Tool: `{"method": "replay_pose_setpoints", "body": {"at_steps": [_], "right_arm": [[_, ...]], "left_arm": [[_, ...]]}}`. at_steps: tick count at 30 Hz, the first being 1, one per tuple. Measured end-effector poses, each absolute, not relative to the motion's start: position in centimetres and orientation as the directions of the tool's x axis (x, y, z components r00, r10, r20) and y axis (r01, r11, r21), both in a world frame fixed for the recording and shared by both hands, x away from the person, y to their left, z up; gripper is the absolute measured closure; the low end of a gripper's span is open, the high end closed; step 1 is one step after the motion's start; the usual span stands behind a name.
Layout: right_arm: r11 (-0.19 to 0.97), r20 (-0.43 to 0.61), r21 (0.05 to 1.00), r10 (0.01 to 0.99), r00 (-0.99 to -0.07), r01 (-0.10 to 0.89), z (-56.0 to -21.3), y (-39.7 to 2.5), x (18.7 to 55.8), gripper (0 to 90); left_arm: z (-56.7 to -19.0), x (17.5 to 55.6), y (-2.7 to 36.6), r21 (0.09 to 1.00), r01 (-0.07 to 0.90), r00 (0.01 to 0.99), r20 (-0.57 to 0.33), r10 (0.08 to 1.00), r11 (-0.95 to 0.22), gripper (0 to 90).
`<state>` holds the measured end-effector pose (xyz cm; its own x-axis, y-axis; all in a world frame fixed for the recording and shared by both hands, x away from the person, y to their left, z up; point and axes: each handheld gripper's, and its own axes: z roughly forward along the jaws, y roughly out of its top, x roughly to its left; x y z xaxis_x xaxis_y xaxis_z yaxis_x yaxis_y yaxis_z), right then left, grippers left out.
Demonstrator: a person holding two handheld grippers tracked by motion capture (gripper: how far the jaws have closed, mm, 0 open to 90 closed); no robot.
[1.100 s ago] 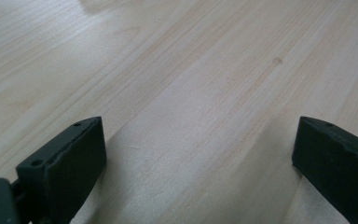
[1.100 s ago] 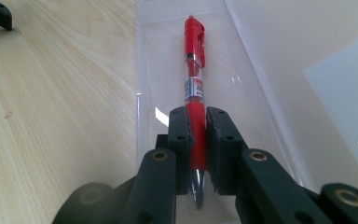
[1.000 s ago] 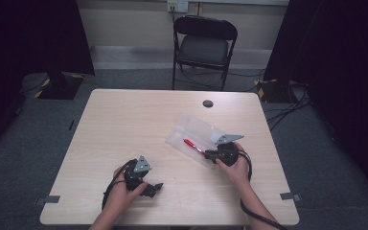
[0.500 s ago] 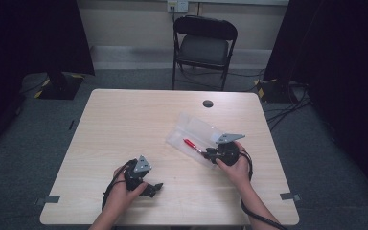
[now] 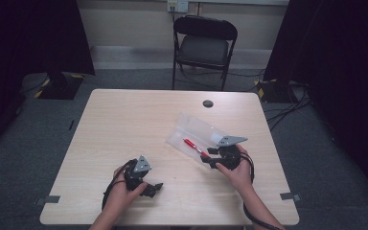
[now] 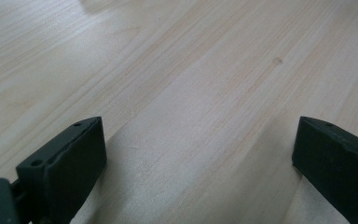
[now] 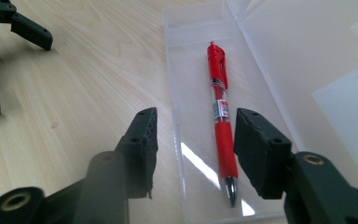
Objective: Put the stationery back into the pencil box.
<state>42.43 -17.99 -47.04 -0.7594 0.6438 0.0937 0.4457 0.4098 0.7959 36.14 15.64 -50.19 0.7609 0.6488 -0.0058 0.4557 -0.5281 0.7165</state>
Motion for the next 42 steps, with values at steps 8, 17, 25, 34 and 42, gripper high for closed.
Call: {"method": "replay_pose_setpoints", "body": {"at_steps": [8,17,25,34,42], "right_arm": [[0.406,0.102,0.802,0.630,-0.770,0.438,-46.8,-17.5,41.5,37.0],[0.413,0.096,0.804,0.620,-0.779,0.428,-46.7,-17.2,40.4,26.5],[0.438,0.085,0.797,0.600,-0.796,0.416,-46.8,-16.8,39.5,23.8],[0.458,0.086,0.797,0.559,-0.824,0.394,-47.1,-15.9,38.4,22.8],[0.482,0.091,0.786,0.530,-0.843,0.388,-48.1,-14.9,37.5,21.3]], "left_arm": [[-50.2,36.1,15.6,0.717,0.456,0.761,-0.006,0.649,-0.528,2.5],[-50.2,36.1,15.6,0.717,0.456,0.760,-0.006,0.649,-0.527,2.5],[-50.2,36.1,15.6,0.717,0.455,0.761,-0.006,0.649,-0.528,2.5],[-50.2,36.1,15.6,0.716,0.455,0.761,-0.005,0.648,-0.529,2.5],[-50.2,36.1,15.6,0.716,0.456,0.761,-0.005,0.648,-0.529,2.5]]}}
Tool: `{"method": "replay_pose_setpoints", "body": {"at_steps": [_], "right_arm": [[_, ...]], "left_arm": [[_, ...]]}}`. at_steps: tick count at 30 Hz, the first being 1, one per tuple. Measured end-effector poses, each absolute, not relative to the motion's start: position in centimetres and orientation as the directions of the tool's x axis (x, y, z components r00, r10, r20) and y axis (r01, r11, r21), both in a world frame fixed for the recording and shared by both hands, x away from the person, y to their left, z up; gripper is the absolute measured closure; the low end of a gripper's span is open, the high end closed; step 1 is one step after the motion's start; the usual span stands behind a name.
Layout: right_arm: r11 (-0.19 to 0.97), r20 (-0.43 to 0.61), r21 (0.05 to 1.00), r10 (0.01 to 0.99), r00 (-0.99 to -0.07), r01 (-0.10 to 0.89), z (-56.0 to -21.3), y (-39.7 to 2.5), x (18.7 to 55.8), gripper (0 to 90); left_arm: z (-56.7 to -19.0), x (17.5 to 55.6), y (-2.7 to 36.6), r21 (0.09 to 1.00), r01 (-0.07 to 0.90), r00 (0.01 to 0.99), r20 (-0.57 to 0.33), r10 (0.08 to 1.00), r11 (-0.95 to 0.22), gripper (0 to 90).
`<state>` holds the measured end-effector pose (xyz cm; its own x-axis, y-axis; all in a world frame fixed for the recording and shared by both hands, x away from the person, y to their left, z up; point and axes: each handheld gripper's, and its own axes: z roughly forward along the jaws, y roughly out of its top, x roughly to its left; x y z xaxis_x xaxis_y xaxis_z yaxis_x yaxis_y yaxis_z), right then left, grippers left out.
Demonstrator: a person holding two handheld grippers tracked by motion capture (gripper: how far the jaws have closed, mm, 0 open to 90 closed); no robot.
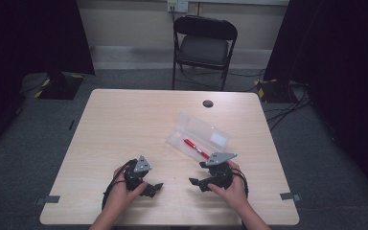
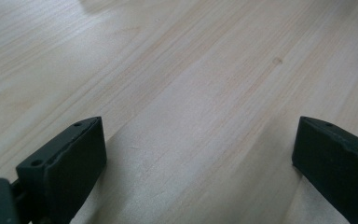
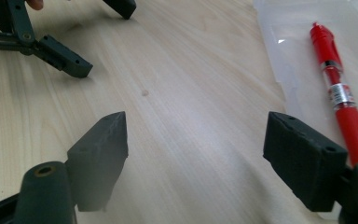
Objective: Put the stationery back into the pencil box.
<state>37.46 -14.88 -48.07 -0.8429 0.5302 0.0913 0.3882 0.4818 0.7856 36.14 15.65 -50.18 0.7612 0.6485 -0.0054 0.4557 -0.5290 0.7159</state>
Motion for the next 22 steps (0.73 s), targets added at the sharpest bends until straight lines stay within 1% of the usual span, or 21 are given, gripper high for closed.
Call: {"method": "replay_pose_setpoints", "body": {"at_steps": [11,22], "right_arm": [[0.529,0.080,0.764,0.490,-0.868,0.369,-49.3,-14.1,36.7,18.2],[0.579,0.027,0.744,0.472,-0.881,0.333,-50.0,-13.7,36.3,18.0]], "left_arm": [[-50.2,36.1,15.6,0.716,0.456,0.761,-0.005,0.649,-0.529,2.5],[-50.2,36.1,15.7,0.715,0.456,0.761,-0.005,0.648,-0.530,2.5]]}}
